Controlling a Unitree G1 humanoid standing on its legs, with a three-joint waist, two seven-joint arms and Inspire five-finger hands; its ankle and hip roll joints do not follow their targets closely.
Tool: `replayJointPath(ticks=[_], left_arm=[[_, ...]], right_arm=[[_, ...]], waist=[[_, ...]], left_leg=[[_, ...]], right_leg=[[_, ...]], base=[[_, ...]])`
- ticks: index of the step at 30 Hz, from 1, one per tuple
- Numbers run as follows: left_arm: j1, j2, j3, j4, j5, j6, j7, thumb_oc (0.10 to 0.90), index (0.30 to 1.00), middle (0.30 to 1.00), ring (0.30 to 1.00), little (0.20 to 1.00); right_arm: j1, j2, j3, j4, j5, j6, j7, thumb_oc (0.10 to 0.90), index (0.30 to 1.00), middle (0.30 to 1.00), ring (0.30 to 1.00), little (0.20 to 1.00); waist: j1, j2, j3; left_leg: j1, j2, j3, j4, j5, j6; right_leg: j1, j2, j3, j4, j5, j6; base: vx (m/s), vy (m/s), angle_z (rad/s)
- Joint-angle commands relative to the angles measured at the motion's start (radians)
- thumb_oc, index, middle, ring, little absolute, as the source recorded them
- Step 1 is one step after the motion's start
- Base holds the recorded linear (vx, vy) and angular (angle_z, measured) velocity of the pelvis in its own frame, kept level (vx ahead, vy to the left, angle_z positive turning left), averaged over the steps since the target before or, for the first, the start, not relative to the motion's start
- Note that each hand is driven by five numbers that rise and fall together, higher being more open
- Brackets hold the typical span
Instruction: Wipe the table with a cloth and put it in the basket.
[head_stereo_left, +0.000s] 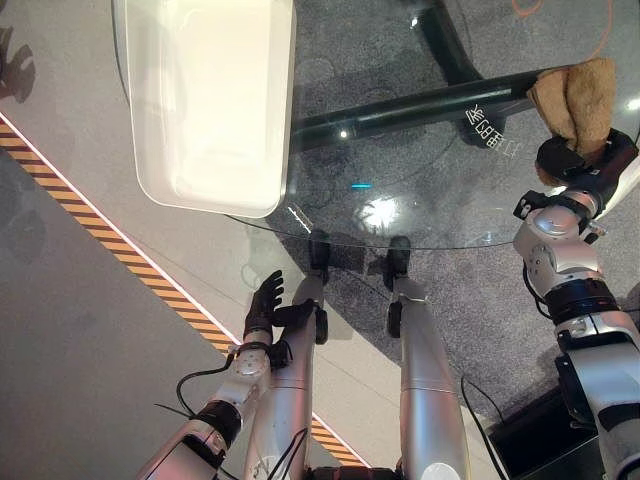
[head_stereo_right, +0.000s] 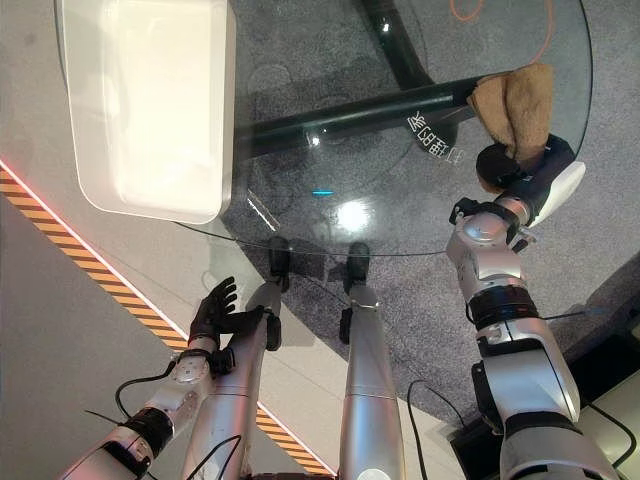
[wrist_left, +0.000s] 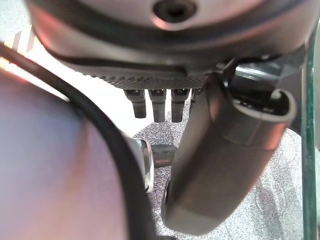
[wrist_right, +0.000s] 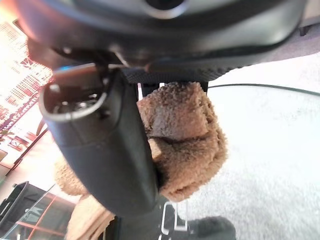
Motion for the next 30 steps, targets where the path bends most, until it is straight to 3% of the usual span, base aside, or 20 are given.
replayJointPath(ticks=[1,8,21,26,30], left_arm=[[0.105,-0.032,0.014,-0.034,0.0,-0.013,0.033,0.8,0.9,0.9,0.9,0.9],[0.108,-0.041,0.055,-0.032,0.011,0.001,0.011,0.8,0.9,0.9,0.9,0.9],[0.119,-0.056,0.065,-0.038,0.022,0.01,0.003,0.8,0.9,0.9,0.9,0.9],[0.119,-0.057,0.064,-0.034,0.024,0.008,-0.009,0.8,0.9,0.9,0.9,0.9],[0.122,-0.058,0.057,-0.047,0.03,0.014,-0.008,0.8,0.9,0.9,0.9,0.9]], right_arm=[[0.047,0.001,0.025,-0.194,-0.082,-0.036,-0.005,0.1,0.3,0.3,0.3,0.2],[0.047,0.017,-0.007,-0.388,-0.161,0.003,-0.023,0.1,0.3,0.3,0.3,0.2],[0.001,0.039,0.034,-0.453,-0.213,0.111,0.012,0.1,0.3,0.3,0.3,0.2],[-0.029,0.045,0.075,-0.439,-0.232,0.172,0.068,0.1,0.3,0.3,0.3,0.2],[-0.048,0.05,0.121,-0.434,-0.266,0.189,0.172,0.1,0.3,0.3,0.3,0.2]], waist=[[-0.002,0.046,-0.02],[-0.005,0.041,-0.02],[0.011,0.052,-0.02],[0.02,0.057,-0.02],[0.028,0.06,-0.02]], left_leg=[[-0.018,-0.063,-0.031,0.118,-0.125,0.026],[-0.002,-0.064,-0.026,0.112,-0.13,0.037],[-0.012,-0.067,-0.019,0.122,-0.133,0.046],[-0.021,-0.068,-0.017,0.128,-0.132,0.045],[-0.027,-0.071,-0.017,0.126,-0.129,0.047]], right_leg=[[0.002,0.055,-0.042,-0.088,0.085,0.005],[0.014,0.054,-0.037,-0.085,0.078,0.006],[0.001,0.046,-0.04,-0.074,0.075,0.002],[-0.006,0.041,-0.043,-0.07,0.075,0.002],[-0.01,0.038,-0.047,-0.073,0.076,0.001]], base=[[0.01,0.036,-0.01],[0.01,0.044,0.01],[0.01,0.035,0.02],[0.0,0.006,0.0],[0.0,0.0,0.0]])
